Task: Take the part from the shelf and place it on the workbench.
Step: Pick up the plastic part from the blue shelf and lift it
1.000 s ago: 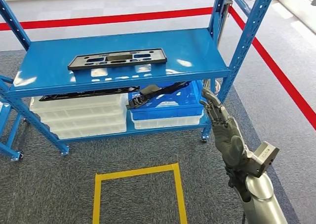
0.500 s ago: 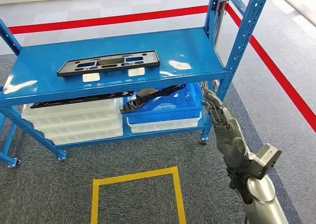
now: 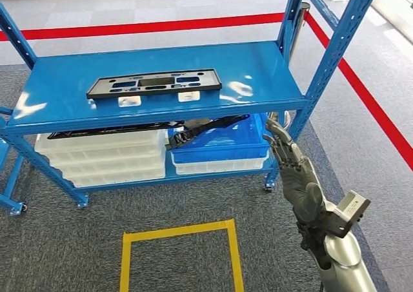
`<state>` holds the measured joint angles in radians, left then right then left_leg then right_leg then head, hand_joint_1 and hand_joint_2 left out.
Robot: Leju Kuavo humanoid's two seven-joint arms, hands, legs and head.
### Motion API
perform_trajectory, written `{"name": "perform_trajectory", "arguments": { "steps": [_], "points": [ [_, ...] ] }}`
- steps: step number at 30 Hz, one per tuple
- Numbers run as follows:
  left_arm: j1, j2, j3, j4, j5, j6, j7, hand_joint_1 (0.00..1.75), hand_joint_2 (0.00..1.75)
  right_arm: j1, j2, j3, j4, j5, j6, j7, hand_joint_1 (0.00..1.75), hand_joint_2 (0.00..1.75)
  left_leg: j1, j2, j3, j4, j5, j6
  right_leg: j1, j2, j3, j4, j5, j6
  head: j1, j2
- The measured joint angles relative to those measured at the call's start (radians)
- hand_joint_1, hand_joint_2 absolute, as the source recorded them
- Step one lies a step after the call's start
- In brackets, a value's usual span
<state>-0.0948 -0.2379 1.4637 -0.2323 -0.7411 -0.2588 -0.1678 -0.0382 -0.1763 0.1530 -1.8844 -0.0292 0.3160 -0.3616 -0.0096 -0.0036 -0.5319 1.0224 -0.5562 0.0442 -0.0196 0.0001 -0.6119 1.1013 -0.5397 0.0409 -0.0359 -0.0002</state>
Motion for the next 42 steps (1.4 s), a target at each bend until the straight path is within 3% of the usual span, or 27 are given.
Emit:
{"name": "perform_trajectory", "arguments": {
  "steps": [2, 6, 7, 9, 11, 12, 13, 15, 16, 17, 21, 23, 25, 26, 27, 28, 30, 31, 32, 34, 36, 38, 40, 41, 42],
  "points": [
    [-0.001, 0.000, 0.000, 0.000, 0.000, -0.001, 0.000, 0.00, 0.00, 0.000, -0.002, 0.000, -0.001, -0.002, 0.001, 0.000, 0.00, 0.00, -0.002, 0.000, 0.000, 0.003, -0.007, -0.010, 0.004, 0.002, 0.022, -0.052, 0.010, -0.010, 0.000, 0.000],
    [-0.003, -0.001, 0.000, 0.000, 0.000, -0.002, 0.000, 0.00, 0.00, -0.001, -0.006, -0.001, -0.004, -0.003, 0.002, 0.000, 0.00, 0.00, 0.000, 0.000, -0.007, 0.022, -0.025, -0.029, 0.000, 0.002, 0.026, -0.062, 0.006, -0.030, 0.000, 0.000],
    [-0.004, -0.001, 0.000, 0.000, 0.000, -0.002, 0.000, 0.00, 0.00, -0.001, -0.006, -0.001, -0.005, -0.004, 0.002, 0.000, 0.00, 0.00, 0.002, 0.000, -0.024, 0.058, -0.047, -0.036, -0.004, 0.000, 0.029, -0.064, 0.005, -0.034, -0.001, 0.000],
    [-0.003, -0.001, 0.000, 0.000, 0.000, -0.003, 0.000, 0.00, 0.00, -0.001, -0.006, -0.001, -0.006, -0.004, 0.002, 0.000, 0.00, 0.00, 0.008, 0.001, -0.089, 0.185, -0.103, -0.048, -0.005, -0.003, 0.032, -0.065, 0.001, -0.040, -0.001, 0.000],
    [-0.001, 0.000, 0.000, 0.000, 0.000, -0.003, 0.000, 0.00, 0.00, 0.000, -0.007, -0.001, -0.006, -0.005, 0.004, 0.000, 0.00, 0.00, 0.014, 0.001, -0.149, 0.286, -0.124, -0.054, -0.006, -0.003, 0.036, -0.064, -0.004, -0.041, -0.001, 0.000],
    [0.000, 0.000, 0.000, 0.000, 0.000, -0.003, 0.000, 0.00, 0.00, 0.000, -0.007, -0.001, -0.006, -0.005, 0.004, 0.000, 0.00, 0.00, 0.015, 0.001, -0.156, 0.285, -0.104, -0.055, -0.006, -0.002, 0.041, -0.064, -0.007, -0.039, -0.001, 0.000],
    [0.000, 0.000, 0.000, 0.000, 0.000, -0.003, 0.000, 0.00, 0.00, 0.000, -0.007, -0.001, -0.006, -0.005, 0.005, 0.000, 0.00, 0.00, 0.015, 0.001, -0.143, 0.245, -0.067, -0.054, -0.007, -0.001, 0.047, -0.064, -0.011, -0.037, -0.001, 0.000],
    [0.001, 0.001, 0.000, 0.000, -0.001, -0.003, 0.000, 0.00, 0.00, -0.001, -0.007, -0.001, -0.006, -0.005, 0.005, 0.000, 0.00, 0.00, 0.014, 0.001, -0.092, 0.116, 0.012, -0.048, -0.006, 0.000, 0.062, -0.065, -0.021, -0.030, -0.001, 0.000],
    [0.001, 0.001, 0.000, 0.000, -0.001, -0.003, 0.000, 0.00, 0.00, -0.001, -0.007, -0.001, -0.007, -0.005, 0.005, 0.000, 0.00, 0.00, 0.012, 0.001, -0.071, 0.066, 0.030, -0.043, -0.006, 0.001, 0.065, -0.065, -0.025, -0.026, -0.001, 0.000],
    [0.000, 0.001, 0.000, 0.000, -0.001, -0.004, 0.000, 0.00, 0.00, -0.002, -0.007, -0.001, -0.007, -0.005, 0.006, 0.000, 0.00, 0.00, 0.010, 0.000, -0.059, 0.039, 0.034, -0.038, -0.005, 0.001, 0.066, -0.065, -0.027, -0.021, -0.001, 0.000],
    [0.001, 0.001, -0.002, 0.000, -0.004, -0.004, -0.001, 0.00, 0.00, -0.002, -0.008, 0.000, -0.009, -0.008, 0.008, 0.000, 0.00, 0.00, 0.009, 0.001, -0.045, 0.014, 0.023, -0.018, -0.007, 0.000, 0.069, -0.060, -0.040, 0.001, -0.001, 0.000],
    [0.001, 0.001, -0.003, 0.000, -0.010, -0.004, -0.001, 0.00, 0.00, -0.002, -0.010, 0.000, -0.010, -0.010, 0.009, 0.000, 0.00, 0.00, 0.012, 0.002, -0.031, 0.005, 0.022, -0.005, -0.006, 0.000, 0.035, 0.019, -0.081, 0.005, -0.001, 0.000],
    [0.001, 0.001, -0.003, 0.000, -0.013, -0.004, -0.001, 0.00, 0.00, 0.002, -0.013, 0.000, -0.009, -0.014, 0.010, 0.000, 0.00, 0.00, 0.009, 0.003, -0.023, 0.003, 0.015, 0.003, -0.005, 0.000, -0.038, 0.151, -0.130, 0.007, 0.000, 0.000],
    [0.001, 0.001, -0.004, 0.000, -0.013, -0.004, -0.001, 0.00, 0.00, 0.004, -0.014, 0.000, -0.008, -0.016, 0.011, 0.000, 0.00, 0.00, 0.008, 0.003, -0.019, 0.004, 0.012, 0.006, -0.005, 0.000, -0.067, 0.194, -0.135, 0.007, 0.000, 0.000],
    [0.002, 0.001, -0.004, 0.000, -0.013, -0.004, -0.001, 0.00, 0.00, 0.004, -0.015, 0.000, -0.008, -0.017, 0.012, 0.000, 0.00, 0.00, 0.007, 0.002, -0.013, 0.004, 0.007, 0.006, -0.005, 0.000, -0.081, 0.204, -0.120, 0.007, 0.000, 0.000],
    [0.003, 0.001, -0.004, 0.000, -0.013, -0.004, -0.001, 0.00, 0.00, 0.005, -0.015, 0.000, -0.008, -0.019, 0.012, 0.000, 0.00, 0.00, 0.006, 0.001, -0.005, 0.004, 0.001, 0.005, -0.004, 0.000, -0.076, 0.173, -0.086, 0.006, 0.000, 0.000],
    [0.003, 0.000, -0.004, 0.000, -0.013, -0.004, -0.001, 0.00, 0.00, 0.004, -0.016, 0.000, -0.008, -0.022, 0.013, 0.000, 0.00, 0.00, 0.006, 0.000, 0.012, 0.004, -0.014, -0.001, -0.001, 0.000, -0.030, 0.049, -0.003, -0.001, -0.001, 0.000],
    [0.003, 0.000, -0.004, 0.000, -0.014, -0.004, -0.001, 0.00, 0.00, 0.004, -0.016, 0.000, -0.008, -0.022, 0.013, 0.000, 0.00, 0.00, 0.004, 0.000, 0.017, 0.006, -0.020, -0.005, 0.001, 0.000, -0.009, -0.004, 0.019, -0.006, -0.001, 0.000],
    [0.002, 0.000, -0.004, 0.000, -0.014, -0.004, -0.001, 0.00, 0.00, 0.004, -0.017, 0.000, -0.008, -0.023, 0.014, -0.001, 0.00, 0.00, 0.004, 0.000, 0.018, 0.007, -0.025, -0.009, 0.003, 0.000, 0.003, -0.036, 0.027, -0.011, -0.001, 0.000],
    [0.001, 0.000, -0.005, 0.000, -0.015, -0.004, -0.001, 0.00, 0.00, 0.004, -0.018, -0.001, -0.009, -0.025, 0.014, -0.002, 0.00, 0.00, 0.003, 0.000, 0.016, 0.006, -0.029, -0.016, 0.007, 0.003, 0.007, -0.051, 0.017, -0.019, -0.002, 0.000],
    [-0.001, 0.000, -0.005, 0.000, -0.015, -0.003, -0.001, 0.00, 0.00, 0.005, -0.018, -0.002, -0.011, -0.027, 0.014, -0.005, 0.00, 0.00, 0.003, 0.001, 0.019, 0.010, -0.039, -0.025, 0.001, 0.003, 0.014, -0.058, 0.013, -0.027, -0.002, 0.000],
    [-0.003, 0.000, -0.006, 0.000, -0.017, -0.002, -0.001, 0.00, 0.00, 0.004, -0.019, -0.002, -0.013, -0.029, 0.014, -0.006, 0.00, 0.00, 0.006, 0.001, -0.011, 0.073, -0.071, -0.038, -0.007, -0.001, 0.027, -0.064, 0.007, -0.036, -0.003, 0.000],
    [-0.002, 0.000, -0.007, 0.000, -0.018, -0.001, -0.002, 0.00, 0.00, 0.006, -0.019, -0.002, -0.015, -0.034, 0.015, -0.006, 0.00, 0.00, 0.013, 0.001, -0.088, 0.207, -0.118, -0.049, -0.008, -0.003, 0.036, -0.065, -0.003, -0.041, -0.004, 0.000],
    [-0.001, 0.001, -0.007, 0.000, -0.020, -0.001, -0.002, 0.00, 0.00, 0.008, -0.019, -0.002, -0.015, -0.037, 0.017, -0.007, 0.00, 0.00, 0.016, 0.001, -0.126, 0.263, -0.128, -0.053, -0.008, -0.003, 0.041, -0.065, -0.008, -0.040, -0.004, 0.000],
    [0.001, 0.001, -0.008, 0.000, -0.023, 0.000, -0.002, 0.00, 0.00, 0.009, -0.019, -0.002, -0.015, -0.040, 0.018, -0.007, 0.00, 0.00, 0.018, 0.001, -0.149, 0.289, -0.118, -0.055, -0.009, -0.002, 0.049, -0.065, -0.014, -0.039, -0.004, 0.000]
  ]
}}
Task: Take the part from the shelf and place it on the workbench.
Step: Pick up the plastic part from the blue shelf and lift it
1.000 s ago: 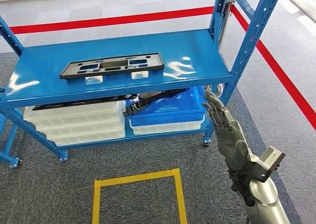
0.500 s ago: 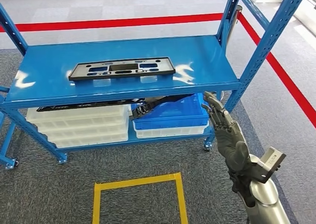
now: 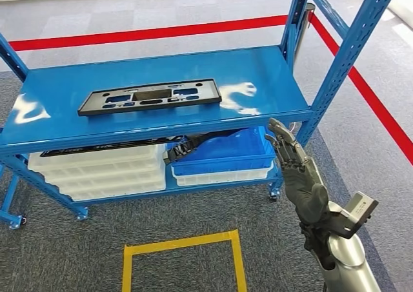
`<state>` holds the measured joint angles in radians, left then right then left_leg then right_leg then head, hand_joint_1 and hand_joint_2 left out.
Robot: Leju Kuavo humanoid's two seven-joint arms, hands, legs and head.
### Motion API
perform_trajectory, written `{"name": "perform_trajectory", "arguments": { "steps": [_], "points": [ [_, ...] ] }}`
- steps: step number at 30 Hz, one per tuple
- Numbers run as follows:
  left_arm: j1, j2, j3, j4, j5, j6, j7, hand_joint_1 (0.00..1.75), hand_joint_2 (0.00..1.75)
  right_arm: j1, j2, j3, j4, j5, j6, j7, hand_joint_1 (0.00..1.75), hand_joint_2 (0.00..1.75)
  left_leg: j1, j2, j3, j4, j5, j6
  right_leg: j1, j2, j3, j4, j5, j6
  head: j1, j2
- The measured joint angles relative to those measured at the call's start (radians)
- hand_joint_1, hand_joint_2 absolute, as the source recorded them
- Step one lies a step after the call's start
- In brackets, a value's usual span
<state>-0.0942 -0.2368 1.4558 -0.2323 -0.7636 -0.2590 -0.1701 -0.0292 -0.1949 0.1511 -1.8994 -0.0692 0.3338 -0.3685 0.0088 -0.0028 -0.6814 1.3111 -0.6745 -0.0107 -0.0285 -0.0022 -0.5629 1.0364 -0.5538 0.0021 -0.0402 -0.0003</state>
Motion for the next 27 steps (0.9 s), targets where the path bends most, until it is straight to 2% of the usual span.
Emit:
{"name": "perform_trajectory", "arguments": {
  "steps": [1, 3, 4, 5, 7, 9, 10, 11, 13, 14, 15, 16, 17, 18, 19, 20, 22, 25, 26, 27],
  "points": [
    [0.001, 0.001, -0.001, 0.000, -0.003, 0.001, -0.001, 0.00, 0.00, 0.001, 0.000, 0.000, 0.000, -0.003, 0.001, 0.000, 0.00, 0.00, 0.001, 0.000, -0.004, -0.015, 0.031, -0.001, -0.001, 0.001, 0.010, 0.000, -0.007, 0.002, 0.000, 0.000],
    [0.003, 0.003, -0.001, 0.000, -0.008, 0.004, -0.002, 0.00, 0.00, -0.001, 0.000, 0.000, 0.000, -0.008, 0.003, -0.002, 0.00, 0.00, 0.001, 0.000, 0.031, -0.127, 0.122, 0.001, -0.004, 0.003, 0.033, -0.001, -0.022, 0.008, 0.000, 0.000],
    [0.004, 0.003, -0.002, 0.000, -0.009, 0.006, -0.003, 0.00, 0.00, -0.003, 0.000, 0.000, 0.001, -0.010, 0.004, -0.002, 0.00, 0.00, -0.001, 0.000, 0.050, -0.181, 0.153, 0.005, -0.003, 0.004, 0.041, -0.001, -0.029, 0.013, 0.000, 0.000],
    [0.005, 0.004, -0.002, 0.000, -0.009, 0.007, -0.004, 0.00, 0.00, -0.007, 0.000, 0.000, 0.003, -0.013, 0.006, -0.003, 0.00, 0.00, -0.003, 0.000, 0.065, -0.220, 0.165, 0.010, -0.002, 0.005, 0.045, -0.001, -0.034, 0.019, 0.000, 0.000],
    [0.004, 0.006, -0.002, 0.000, -0.007, 0.009, -0.009, 0.00, 0.00, -0.016, 0.001, 0.001, 0.009, -0.017, 0.011, -0.004, 0.00, 0.00, -0.009, -0.001, 0.072, -0.244, 0.153, 0.022, -0.001, 0.006, 0.043, -0.004, -0.037, 0.031, 0.000, 0.000],
    [0.005, 0.008, -0.002, 0.000, -0.003, 0.013, -0.014, 0.00, 0.00, -0.029, 0.002, 0.003, 0.014, -0.020, 0.018, -0.009, 0.00, 0.00, -0.007, -0.001, 0.080, -0.255, 0.146, 0.034, -0.003, 0.005, 0.046, -0.006, -0.043, 0.041, 0.000, 0.000],
    [0.005, 0.010, -0.002, 0.000, 0.000, 0.015, -0.016, 0.00, 0.00, -0.037, 0.003, 0.004, 0.018, -0.022, 0.020, -0.012, 0.00, 0.00, -0.005, 0.000, 0.088, -0.261, 0.145, 0.040, -0.002, 0.004, 0.042, 0.011, -0.054, 0.045, 0.000, 0.000],
    [0.004, 0.012, -0.002, 0.000, 0.003, 0.017, -0.017, 0.00, 0.00, -0.044, 0.003, 0.005, 0.022, -0.023, 0.022, -0.015, 0.00, 0.00, -0.003, 0.000, 0.096, -0.267, 0.143, 0.046, -0.002, 0.004, 0.026, 0.049, -0.073, 0.046, 0.000, 0.000],
    [0.003, 0.014, -0.002, 0.000, 0.009, 0.018, -0.019, 0.00, 0.00, -0.051, 0.003, 0.006, 0.032, -0.024, 0.023, -0.019, 0.00, 0.00, -0.004, 0.001, 0.109, -0.270, 0.135, 0.056, -0.001, 0.003, -0.044, 0.177, -0.121, 0.046, 0.000, 0.000],
    [0.004, 0.014, -0.002, 0.000, 0.010, 0.019, -0.019, 0.00, 0.00, -0.051, 0.003, 0.007, 0.036, -0.025, 0.023, -0.021, 0.00, 0.00, -0.006, 0.001, 0.115, -0.270, 0.130, 0.059, -0.001, 0.003, -0.084, 0.238, -0.134, 0.046, 0.000, 0.000],
    [0.005, 0.015, -0.002, 0.000, 0.010, 0.020, -0.020, 0.00, 0.00, -0.050, 0.003, 0.007, 0.040, -0.026, 0.023, -0.023, 0.00, 0.00, -0.007, 0.000, 0.122, -0.270, 0.123, 0.060, -0.001, 0.003, -0.112, 0.271, -0.129, 0.045, 0.000, 0.000],
    [0.007, 0.016, -0.002, 0.000, 0.011, 0.021, -0.021, 0.00, 0.00, -0.050, 0.003, 0.008, 0.042, -0.027, 0.023, -0.026, 0.00, 0.00, -0.009, -0.001, 0.132, -0.270, 0.116, 0.059, 0.000, 0.003, -0.123, 0.266, -0.102, 0.044, 0.000, 0.000],
    [0.008, 0.017, -0.002, 0.000, 0.011, 0.023, -0.022, 0.00, 0.00, -0.049, 0.003, 0.008, 0.044, -0.027, 0.023, -0.028, 0.00, 0.00, -0.010, -0.001, 0.144, -0.270, 0.108, 0.058, 0.001, 0.003, -0.115, 0.221, -0.057, 0.041, 0.000, 0.000],
    [0.009, 0.018, -0.002, 0.000, 0.011, 0.025, -0.023, 0.00, 0.00, -0.048, 0.002, 0.007, 0.045, -0.028, 0.023, -0.031, 0.00, 0.00, -0.011, -0.002, 0.156, -0.270, 0.099, 0.056, 0.004, 0.003, -0.095, 0.159, -0.010, 0.035, 0.000, 0.000],
    [0.009, 0.018, -0.002, 0.000, 0.011, 0.027, -0.023, 0.00, 0.00, -0.046, 0.002, 0.007, 0.046, -0.027, 0.023, -0.032, 0.00, 0.00, -0.012, -0.002, 0.164, -0.270, 0.091, 0.052, 0.008, 0.003, -0.077, 0.104, 0.025, 0.030, -0.001, 0.000],
    [0.008, 0.019, -0.002, 0.000, 0.011, 0.028, -0.023, 0.00, 0.00, -0.045, 0.001, 0.006, 0.046, -0.027, 0.023, -0.033, 0.00, 0.00, -0.013, -0.002, 0.169, -0.270, 0.085, 0.048, 0.012, 0.003, -0.062, 0.061, 0.041, 0.025, -0.001, 0.000],
    [0.006, 0.020, -0.002, 0.000, 0.010, 0.028, -0.022, 0.00, 0.00, -0.041, 0.000, 0.004, 0.047, -0.024, 0.022, -0.033, 0.00, 0.00, -0.012, -0.001, 0.168, -0.272, 0.080, 0.039, 0.018, 0.004, -0.054, 0.036, 0.033, 0.017, -0.001, 0.000],
    [0.003, 0.023, -0.002, 0.000, 0.010, 0.028, -0.024, 0.00, 0.00, -0.041, -0.002, 0.003, 0.047, -0.017, 0.021, -0.033, 0.00, 0.00, -0.012, 0.000, 0.171, -0.265, 0.064, 0.024, 0.011, 0.005, -0.039, 0.017, 0.022, 0.005, -0.001, 0.000],
    [0.002, 0.024, -0.002, 0.000, 0.010, 0.028, -0.026, 0.00, 0.00, -0.042, -0.002, 0.003, 0.047, -0.015, 0.020, -0.033, 0.00, 0.00, -0.012, 0.000, 0.159, -0.235, 0.049, 0.017, 0.007, 0.004, -0.031, 0.013, 0.019, 0.001, -0.003, 0.000],
    [0.002, 0.026, -0.002, 0.000, 0.010, 0.028, -0.027, 0.00, 0.00, -0.043, -0.002, 0.003, 0.047, -0.011, 0.019, -0.033, 0.00, 0.00, -0.009, 0.000, 0.131, -0.184, 0.029, 0.012, 0.005, 0.001, -0.024, 0.011, 0.015, -0.003, -0.004, 0.000]
  ]
}}
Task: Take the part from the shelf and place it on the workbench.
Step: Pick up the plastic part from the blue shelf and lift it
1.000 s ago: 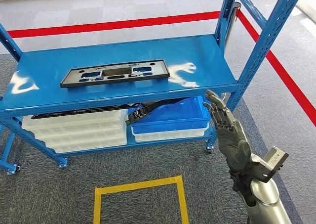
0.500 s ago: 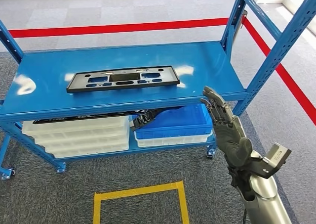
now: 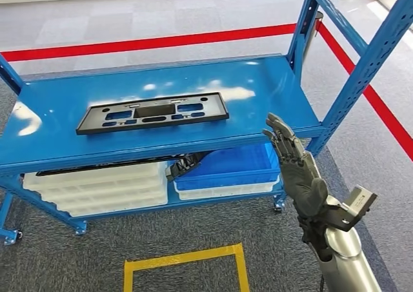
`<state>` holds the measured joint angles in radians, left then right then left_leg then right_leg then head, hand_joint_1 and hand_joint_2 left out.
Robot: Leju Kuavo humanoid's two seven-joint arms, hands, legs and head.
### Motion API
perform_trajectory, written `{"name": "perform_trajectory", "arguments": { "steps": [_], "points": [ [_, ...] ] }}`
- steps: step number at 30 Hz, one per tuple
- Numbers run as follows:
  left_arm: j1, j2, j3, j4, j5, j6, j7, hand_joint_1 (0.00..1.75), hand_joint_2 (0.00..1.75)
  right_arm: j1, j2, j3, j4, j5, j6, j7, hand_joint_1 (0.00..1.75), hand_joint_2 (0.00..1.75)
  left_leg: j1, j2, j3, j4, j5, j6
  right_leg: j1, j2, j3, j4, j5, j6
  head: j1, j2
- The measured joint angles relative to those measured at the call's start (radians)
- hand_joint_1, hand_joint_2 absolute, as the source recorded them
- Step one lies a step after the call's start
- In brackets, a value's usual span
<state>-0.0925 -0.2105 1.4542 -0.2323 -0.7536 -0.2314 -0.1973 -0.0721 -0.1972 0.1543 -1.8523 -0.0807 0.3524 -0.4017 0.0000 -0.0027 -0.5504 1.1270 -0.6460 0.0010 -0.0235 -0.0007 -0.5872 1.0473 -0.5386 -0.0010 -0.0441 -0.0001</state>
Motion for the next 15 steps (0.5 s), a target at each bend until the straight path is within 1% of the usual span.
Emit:
{"name": "perform_trajectory", "arguments": {
  "steps": [1, 2, 3, 4, 5, 6, 7, 8, 9, 11, 13, 14, 15],
  "points": [
    [0.000, 0.001, 0.000, 0.000, 0.000, 0.000, -0.001, 0.00, 0.00, -0.001, 0.000, 0.000, 0.000, 0.004, -0.001, 0.000, 0.00, 0.00, 0.003, 0.000, -0.041, 0.068, -0.022, -0.005, -0.001, -0.001, 0.005, 0.000, -0.005, -0.003, -0.001, 0.000],
    [0.001, 0.003, 0.000, 0.000, 0.000, 0.000, -0.002, 0.00, 0.00, -0.001, 0.000, 0.001, 0.000, 0.009, -0.003, 0.000, 0.00, 0.00, 0.007, 0.000, -0.085, 0.133, -0.037, -0.010, -0.001, -0.002, 0.010, 0.000, -0.011, -0.003, -0.002, 0.000],
    [0.003, 0.004, 0.000, 0.000, 0.000, 0.000, -0.003, 0.00, 0.00, -0.001, 0.000, 0.001, 0.001, 0.012, -0.004, 0.000, 0.00, 0.00, 0.009, 0.000, -0.119, 0.176, -0.037, -0.013, -0.001, -0.001, 0.017, 0.000, -0.016, -0.003, -0.002, 0.000],
    [0.005, 0.006, 0.000, 0.000, 0.000, 0.000, -0.003, 0.00, 0.00, -0.002, 0.000, 0.001, 0.001, 0.015, -0.004, 0.000, 0.00, 0.00, 0.011, 0.000, -0.137, 0.184, -0.016, -0.015, -0.001, 0.000, 0.025, 0.000, -0.023, -0.002, -0.002, 0.000],
    [0.006, 0.006, 0.000, 0.000, 0.000, 0.000, -0.004, 0.00, 0.00, -0.003, 0.000, 0.001, 0.001, 0.016, -0.005, 0.000, 0.00, 0.00, 0.011, 0.000, -0.135, 0.152, 0.026, -0.015, -0.002, 0.001, 0.037, 0.000, -0.030, 0.000, -0.002, 0.000],
    [0.006, 0.008, 0.000, 0.000, 0.000, 0.000, -0.005, 0.00, 0.00, -0.006, 0.000, 0.001, 0.001, 0.018, -0.005, 0.001, 0.00, 0.00, 0.011, 0.000, -0.120, 0.092, 0.078, -0.013, -0.002, 0.001, 0.049, 0.000, -0.039, 0.002, -0.002, 0.000],
    [0.006, 0.009, 0.000, 0.000, 0.000, 0.000, -0.006, 0.00, 0.00, -0.010, -0.001, 0.001, 0.001, 0.020, -0.006, 0.001, 0.00, 0.00, 0.009, 0.000, -0.102, 0.038, 0.116, -0.008, -0.002, 0.002, 0.060, -0.001, -0.046, 0.005, -0.002, 0.000],
    [0.006, 0.010, 0.000, 0.000, 0.000, 0.000, -0.008, 0.00, 0.00, -0.015, -0.002, 0.001, 0.001, 0.023, -0.006, 0.003, 0.00, 0.00, 0.007, 0.000, -0.086, -0.008, 0.141, -0.002, -0.001, 0.003, 0.066, -0.002, -0.052, 0.010, -0.002, 0.000],
    [0.005, 0.011, 0.000, 0.000, 0.000, 0.000, -0.008, 0.00, 0.00, -0.019, -0.002, 0.001, 0.001, 0.025, -0.008, 0.004, 0.00, 0.00, 0.004, 0.000, -0.076, -0.034, 0.146, 0.004, -0.001, 0.003, 0.069, -0.003, -0.055, 0.015, -0.002, 0.000],
    [0.003, 0.014, 0.000, 0.000, 0.000, -0.001, -0.010, 0.00, 0.00, -0.025, -0.004, 0.000, 0.002, 0.028, -0.012, 0.010, 0.00, 0.00, -0.001, -0.001, -0.071, -0.050, 0.130, 0.017, 0.000, 0.003, 0.066, -0.007, -0.058, 0.026, -0.002, 0.000],
    [0.003, 0.016, -0.001, 0.000, -0.002, -0.002, -0.015, 0.00, 0.00, -0.031, -0.005, -0.001, 0.001, 0.028, -0.017, 0.012, 0.00, 0.00, 0.003, 0.000, -0.060, -0.067, 0.121, 0.027, -0.001, 0.001, 0.068, -0.006, -0.066, 0.037, -0.001, 0.000],
    [0.003, 0.017, -0.001, 0.000, -0.004, -0.003, -0.018, 0.00, 0.00, -0.034, -0.005, -0.001, 0.000, 0.029, -0.019, 0.013, 0.00, 0.00, 0.005, 0.000, -0.052, -0.074, 0.120, 0.031, -0.001, 0.001, 0.063, 0.011, -0.076, 0.040, -0.001, 0.000],
    [0.002, 0.017, -0.002, 0.000, -0.005, -0.005, -0.022, 0.00, 0.00, -0.036, -0.006, -0.001, 0.000, 0.029, -0.021, 0.012, 0.00, 0.00, 0.008, 0.000, -0.043, -0.080, 0.118, 0.036, -0.001, 0.001, 0.046, 0.049, -0.093, 0.041, 0.000, 0.000]
  ]
}}
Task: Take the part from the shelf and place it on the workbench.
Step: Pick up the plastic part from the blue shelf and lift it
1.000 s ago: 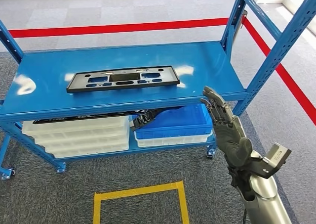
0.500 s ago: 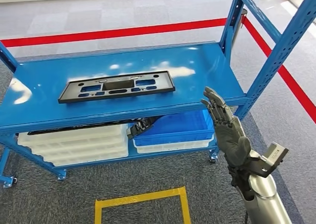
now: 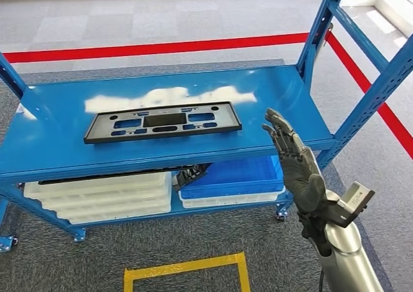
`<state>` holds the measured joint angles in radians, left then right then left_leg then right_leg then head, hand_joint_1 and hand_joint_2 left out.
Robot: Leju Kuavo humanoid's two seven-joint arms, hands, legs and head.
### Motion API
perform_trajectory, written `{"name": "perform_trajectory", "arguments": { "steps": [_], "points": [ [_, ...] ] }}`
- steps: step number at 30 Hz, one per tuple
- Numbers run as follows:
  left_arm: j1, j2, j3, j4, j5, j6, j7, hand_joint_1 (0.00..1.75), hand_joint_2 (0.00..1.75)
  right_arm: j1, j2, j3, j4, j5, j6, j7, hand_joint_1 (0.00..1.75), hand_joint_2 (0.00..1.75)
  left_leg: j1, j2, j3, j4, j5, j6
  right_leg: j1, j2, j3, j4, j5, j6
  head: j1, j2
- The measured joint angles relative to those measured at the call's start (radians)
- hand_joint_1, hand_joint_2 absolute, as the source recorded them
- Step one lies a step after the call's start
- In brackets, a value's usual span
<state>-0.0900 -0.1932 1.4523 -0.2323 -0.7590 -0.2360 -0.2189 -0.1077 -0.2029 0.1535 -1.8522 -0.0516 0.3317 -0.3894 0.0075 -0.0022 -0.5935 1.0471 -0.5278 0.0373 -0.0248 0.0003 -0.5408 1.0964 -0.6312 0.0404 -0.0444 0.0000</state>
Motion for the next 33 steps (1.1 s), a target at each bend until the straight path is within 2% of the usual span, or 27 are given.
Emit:
{"name": "perform_trajectory", "arguments": {
  "steps": [2, 3, 4, 5, 7, 8, 9, 11, 14, 15, 16, 18, 19, 20, 21, 22, 23, 24, 25, 27, 29, 30, 31, 33],
  "points": [
    [-0.002, 0.002, -0.003, 0.000, -0.002, -0.003, -0.005, 0.00, 0.00, 0.001, -0.001, 0.000, 0.001, 0.002, -0.003, -0.001, 0.00, 0.00, -0.001, 0.000, 0.013, -0.002, -0.009, 0.007, 0.001, 0.000, -0.072, 0.123, -0.041, 0.001, 0.001, 0.000],
    [-0.002, 0.003, -0.005, 0.000, -0.003, -0.004, -0.006, 0.00, 0.00, 0.003, -0.001, 0.000, 0.001, 0.003, -0.005, -0.002, 0.00, 0.00, -0.001, 0.000, 0.019, -0.002, -0.014, 0.009, 0.001, 0.000, -0.111, 0.179, -0.051, 0.002, 0.001, 0.000],
    [-0.001, 0.004, -0.007, 0.000, -0.006, -0.005, -0.007, 0.00, 0.00, 0.004, -0.001, 0.000, 0.001, 0.004, -0.007, -0.004, 0.00, 0.00, -0.002, 0.000, 0.027, -0.002, -0.021, 0.009, 0.001, 0.000, -0.137, 0.206, -0.043, 0.003, 0.002, 0.000],
    [0.000, 0.005, -0.010, 0.000, -0.009, -0.005, -0.008, 0.00, 0.00, 0.005, -0.001, 0.000, 0.002, 0.005, -0.010, -0.006, 0.00, 0.00, -0.001, -0.001, 0.037, -0.002, -0.028, 0.007, 0.001, 0.000, -0.146, 0.196, -0.014, 0.003, 0.002, 0.000],
    [0.002, 0.007, -0.013, 0.000, -0.014, -0.005, -0.008, 0.00, 0.00, 0.006, 0.000, 0.000, 0.002, 0.008, -0.016, -0.010, 0.00, 0.00, -0.001, -0.001, 0.061, -0.002, -0.045, 0.001, 0.001, -0.001, -0.117, 0.090, 0.073, 0.001, 0.002, 0.000],
    [0.001, 0.008, -0.014, 0.000, -0.015, -0.005, -0.008, 0.00, 0.00, 0.008, 0.000, 0.000, 0.002, 0.010, -0.019, -0.011, 0.00, 0.00, -0.003, -0.002, 0.069, -0.001, -0.053, -0.004, 0.003, -0.001, -0.099, 0.037, 0.104, -0.001, 0.001, 0.000],
    [0.000, 0.009, -0.016, 0.000, -0.015, -0.005, -0.008, 0.00, 0.00, 0.011, 0.000, 0.000, 0.001, 0.013, -0.021, -0.012, 0.00, 0.00, -0.004, -0.002, 0.073, -0.001, -0.059, -0.009, 0.005, -0.001, -0.085, -0.001, 0.116, -0.006, 0.002, 0.000],
    [-0.002, 0.011, -0.019, 0.000, -0.016, -0.005, -0.009, 0.00, 0.00, 0.019, 0.001, 0.000, -0.001, 0.018, -0.026, -0.013, 0.00, 0.00, -0.005, -0.001, 0.073, -0.004, -0.065, -0.018, 0.009, 0.001, -0.079, -0.023, 0.108, -0.017, 0.002, 0.000],
    [-0.005, 0.015, -0.023, 0.000, -0.016, -0.007, -0.012, 0.00, 0.00, 0.029, 0.004, 0.000, -0.009, 0.020, -0.033, -0.015, 0.00, 0.00, -0.005, 0.000, 0.076, 0.008, -0.081, -0.033, 0.003, 0.001, -0.066, -0.033, 0.096, -0.034, 0.002, 0.000],
    [-0.006, 0.017, -0.024, 0.000, -0.016, -0.010, -0.014, 0.00, 0.00, 0.031, 0.006, -0.001, -0.012, 0.021, -0.034, -0.015, 0.00, 0.00, -0.004, 0.000, 0.062, 0.042, -0.097, -0.038, 0.000, -0.001, -0.058, -0.035, 0.092, -0.039, 0.001, 0.000],
    [-0.007, 0.018, -0.024, 0.000, -0.016, -0.012, -0.016, 0.00, 0.00, 0.034, 0.008, -0.001, -0.015, 0.022, -0.035, -0.016, 0.00, 0.00, -0.002, 0.000, 0.033, 0.097, -0.118, -0.043, -0.001, -0.003, -0.052, -0.036, 0.087, -0.043, 0.000, 0.000],
    [-0.005, 0.020, -0.024, 0.000, -0.016, -0.015, -0.019, 0.00, 0.00, 0.039, 0.013, 0.000, -0.016, 0.025, -0.036, -0.015, 0.00, 0.00, 0.001, 0.000, -0.050, 0.230, -0.157, -0.050, -0.001, -0.003, -0.041, -0.036, 0.075, -0.047, -0.001, 0.000],
    [-0.003, 0.021, -0.024, 0.000, -0.016, -0.015, -0.020, 0.00, 0.00, 0.042, 0.015, 0.000, -0.016, 0.028, -0.036, -0.015, 0.00, 0.00, 0.002, 0.000, -0.082, 0.269, -0.156, -0.051, -0.001, -0.002, -0.034, -0.036, 0.069, -0.047, -0.001, 0.000],
    [-0.001, 0.022, -0.024, 0.000, -0.016, -0.016, -0.020, 0.00, 0.00, 0.044, 0.017, 0.000, -0.016, 0.031, -0.036, -0.015, 0.00, 0.00, 0.002, 0.000, -0.097, 0.271, -0.132, -0.050, -0.001, -0.001, -0.024, -0.036, 0.062, -0.046, -0.001, 0.000],
    [0.001, 0.023, -0.024, 0.000, -0.016, -0.016, -0.020, 0.00, 0.00, 0.045, 0.020, 0.000, -0.016, 0.034, -0.036, -0.014, 0.00, 0.00, 0.001, 0.000, -0.093, 0.233, -0.088, -0.047, -0.001, 0.000, -0.012, -0.036, 0.055, -0.045, -0.001, 0.000],
    [0.002, 0.024, -0.024, 0.000, -0.016, -0.016, -0.021, 0.00, 0.00, 0.046, 0.022, 0.000, -0.017, 0.036, -0.036, -0.014, 0.00, 0.00, 0.000, 0.000, -0.076, 0.172, -0.038, -0.043, -0.001, 0.001, 0.000, -0.036, 0.046, -0.043, -0.001, 0.000],
    [0.002, 0.025, -0.025, 0.000, -0.016, -0.017, -0.021, 0.00, 0.00, 0.046, 0.024, 0.001, -0.017, 0.037, -0.036, -0.014, 0.00, 0.00, -0.003, 0.000, -0.059, 0.117, 0.000, -0.037, -0.001, 0.002, 0.011, -0.037, 0.038, -0.039, -0.001, 0.000],
    [0.002, 0.026, -0.025, 0.000, -0.016, -0.017, -0.021, 0.00, 0.00, 0.047, 0.026, 0.001, -0.017, 0.039, -0.036, -0.014, 0.00, 0.00, -0.007, -0.001, -0.044, 0.074, 0.022, -0.030, -0.001, 0.002, 0.018, -0.039, 0.032, -0.035, -0.001, 0.000],
    [0.001, 0.027, -0.025, 0.000, -0.016, -0.017, -0.021, 0.00, 0.00, 0.047, 0.027, 0.001, -0.017, 0.040, -0.036, -0.013, 0.00, 0.00, -0.011, -0.001, -0.035, 0.052, 0.024, -0.024, -0.001, 0.003, 0.020, -0.040, 0.028, -0.030, -0.001, 0.000],
    [0.000, 0.027, -0.025, 0.000, -0.016, -0.018, -0.021, 0.00, 0.00, 0.049, 0.029, 0.002, -0.018, 0.043, -0.036, -0.012, 0.00, 0.00, -0.014, -0.001, -0.027, 0.034, 0.008, -0.014, -0.001, 0.003, 0.021, -0.048, 0.026, -0.018, -0.002, 0.000],
    [0.001, 0.028, -0.026, 0.000, -0.016, -0.019, -0.021, 0.00, 0.00, 0.049, 0.029, 0.002, -0.022, 0.047, -0.036, -0.011, 0.00, 0.00, -0.009, -0.001, -0.011, 0.012, 0.002, -0.006, -0.001, 0.001, 0.028, -0.048, 0.018, -0.007, -0.002, 0.000],
    [0.001, 0.028, -0.026, 0.000, -0.017, -0.019, -0.021, 0.00, 0.00, 0.048, 0.029, 0.001, -0.023, 0.049, -0.036, -0.011, 0.00, 0.00, -0.005, -0.001, -0.001, 0.003, 0.002, -0.003, 0.000, 0.001, 0.022, -0.027, 0.006, -0.004, -0.001, 0.000],
    [0.001, 0.028, -0.027, 0.000, -0.017, -0.021, -0.021, 0.00, 0.00, 0.048, 0.029, 0.001, -0.024, 0.051, -0.037, -0.010, 0.00, 0.00, -0.003, 0.000, 0.010, -0.004, 0.000, 0.002, 0.000, 0.001, 0.002, 0.016, -0.013, -0.002, -0.001, 0.000],
    [0.000, 0.027, -0.030, 0.000, -0.018, -0.023, -0.020, 0.00, 0.00, 0.051, 0.029, 0.001, -0.024, 0.053, -0.037, -0.010, 0.00, 0.00, -0.004, 0.000, 0.024, -0.007, -0.009, 0.009, 0.002, 0.001, -0.076, 0.144, -0.054, 0.001, 0.000, 0.000]
  ]
}}
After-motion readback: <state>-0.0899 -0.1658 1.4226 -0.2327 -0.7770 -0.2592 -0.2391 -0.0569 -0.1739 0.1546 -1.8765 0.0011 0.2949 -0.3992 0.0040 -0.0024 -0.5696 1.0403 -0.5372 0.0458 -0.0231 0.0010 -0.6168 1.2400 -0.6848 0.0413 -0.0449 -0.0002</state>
